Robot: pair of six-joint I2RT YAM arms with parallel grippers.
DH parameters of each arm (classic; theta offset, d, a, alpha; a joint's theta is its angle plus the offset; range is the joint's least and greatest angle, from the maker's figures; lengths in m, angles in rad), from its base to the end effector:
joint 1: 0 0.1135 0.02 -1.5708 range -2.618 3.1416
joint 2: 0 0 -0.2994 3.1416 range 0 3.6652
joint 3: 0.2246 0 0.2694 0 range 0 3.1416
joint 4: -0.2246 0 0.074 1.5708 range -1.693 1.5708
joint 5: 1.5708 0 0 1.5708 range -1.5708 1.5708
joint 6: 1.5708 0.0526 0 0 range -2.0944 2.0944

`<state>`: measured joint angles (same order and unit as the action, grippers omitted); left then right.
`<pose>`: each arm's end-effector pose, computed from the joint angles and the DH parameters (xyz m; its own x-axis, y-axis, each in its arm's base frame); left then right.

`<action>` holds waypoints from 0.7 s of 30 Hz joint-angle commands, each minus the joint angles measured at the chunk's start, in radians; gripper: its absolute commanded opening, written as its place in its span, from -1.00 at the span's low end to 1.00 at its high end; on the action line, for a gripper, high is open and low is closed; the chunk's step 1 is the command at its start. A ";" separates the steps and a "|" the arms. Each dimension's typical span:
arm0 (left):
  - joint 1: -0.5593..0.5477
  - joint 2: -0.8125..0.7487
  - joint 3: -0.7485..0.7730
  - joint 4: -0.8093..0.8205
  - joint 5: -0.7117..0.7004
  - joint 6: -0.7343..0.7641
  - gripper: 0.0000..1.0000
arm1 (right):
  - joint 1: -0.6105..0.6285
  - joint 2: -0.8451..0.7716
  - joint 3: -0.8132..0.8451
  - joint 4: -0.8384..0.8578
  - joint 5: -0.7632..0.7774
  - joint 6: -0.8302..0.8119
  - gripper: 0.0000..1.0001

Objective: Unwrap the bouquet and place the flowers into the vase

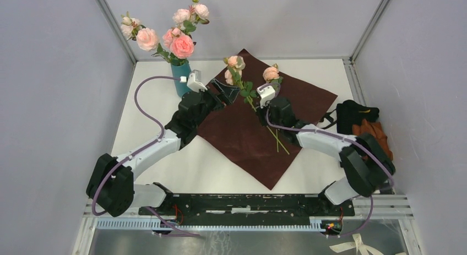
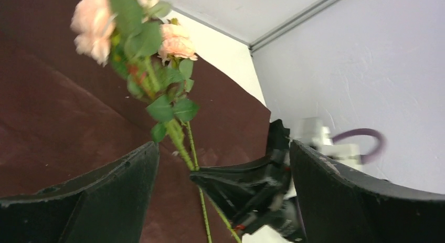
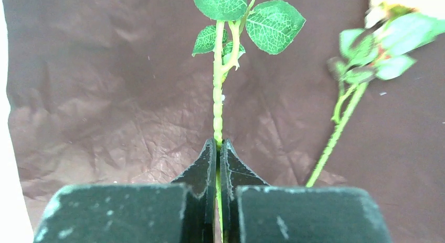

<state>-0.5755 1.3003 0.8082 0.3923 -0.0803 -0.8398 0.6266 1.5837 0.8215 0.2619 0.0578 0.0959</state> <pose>0.2755 -0.1737 0.3182 -0.4099 -0.6187 -0.6702 0.2553 0.6276 -0.7355 0.2985 0.2123 0.2142 -0.4389 -0.1997 -0.8761 -0.5046 0.8615 0.0564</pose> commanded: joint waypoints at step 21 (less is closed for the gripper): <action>-0.078 0.214 -0.047 0.570 0.288 -0.209 0.83 | 0.043 -0.480 -0.124 0.123 -0.098 0.048 -1.00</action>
<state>-0.6270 1.4780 0.7300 0.8402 0.1688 -1.0203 0.6529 1.1053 0.6819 0.3393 0.0036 0.1204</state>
